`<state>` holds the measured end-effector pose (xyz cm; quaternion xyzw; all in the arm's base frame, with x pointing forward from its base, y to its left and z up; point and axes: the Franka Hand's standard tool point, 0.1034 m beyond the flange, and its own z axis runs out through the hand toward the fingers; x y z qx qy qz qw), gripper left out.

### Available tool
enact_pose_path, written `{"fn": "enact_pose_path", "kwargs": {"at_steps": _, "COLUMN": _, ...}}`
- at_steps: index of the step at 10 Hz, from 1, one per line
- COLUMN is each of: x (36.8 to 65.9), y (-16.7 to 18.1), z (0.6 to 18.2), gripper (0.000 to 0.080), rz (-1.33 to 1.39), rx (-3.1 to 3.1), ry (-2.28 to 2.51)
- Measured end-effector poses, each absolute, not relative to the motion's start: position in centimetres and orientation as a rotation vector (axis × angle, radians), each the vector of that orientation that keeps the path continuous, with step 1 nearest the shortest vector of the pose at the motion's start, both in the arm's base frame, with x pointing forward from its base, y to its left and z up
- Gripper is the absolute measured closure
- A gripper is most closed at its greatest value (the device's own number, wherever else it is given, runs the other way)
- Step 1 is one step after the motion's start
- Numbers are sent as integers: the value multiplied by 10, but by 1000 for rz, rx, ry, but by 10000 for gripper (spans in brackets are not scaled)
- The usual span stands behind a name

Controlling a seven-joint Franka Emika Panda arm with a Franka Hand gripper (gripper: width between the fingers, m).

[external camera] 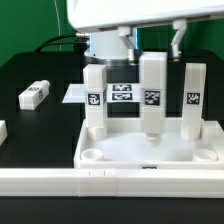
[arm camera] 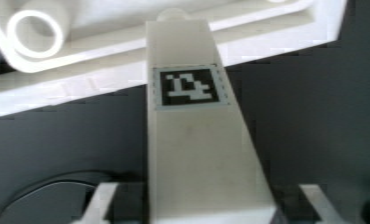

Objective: Assemble desk

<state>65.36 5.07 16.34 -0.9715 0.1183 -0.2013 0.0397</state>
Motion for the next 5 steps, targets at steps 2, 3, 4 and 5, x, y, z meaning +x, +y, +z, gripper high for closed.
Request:
{"fn": "enact_pose_path", "kwargs": {"at_steps": 2, "x": 655, "y": 58, "z": 161, "gripper": 504, "rz": -613, "rx": -2980, "ry": 340}}
{"fn": "enact_pose_path", "kwargs": {"at_steps": 3, "x": 655, "y": 58, "z": 160, "gripper": 504, "rz": -611, "rx": -2981, "ry": 341}}
{"fn": "enact_pose_path", "kwargs": {"at_steps": 4, "x": 654, "y": 59, "z": 160, "gripper": 504, "rz": -610, "rx": -2981, "ry": 339}}
{"fn": "enact_pose_path", "kwargs": {"at_steps": 5, "x": 654, "y": 59, "z": 160, "gripper": 504, "rz": -610, "rx": -2981, "ry": 338}}
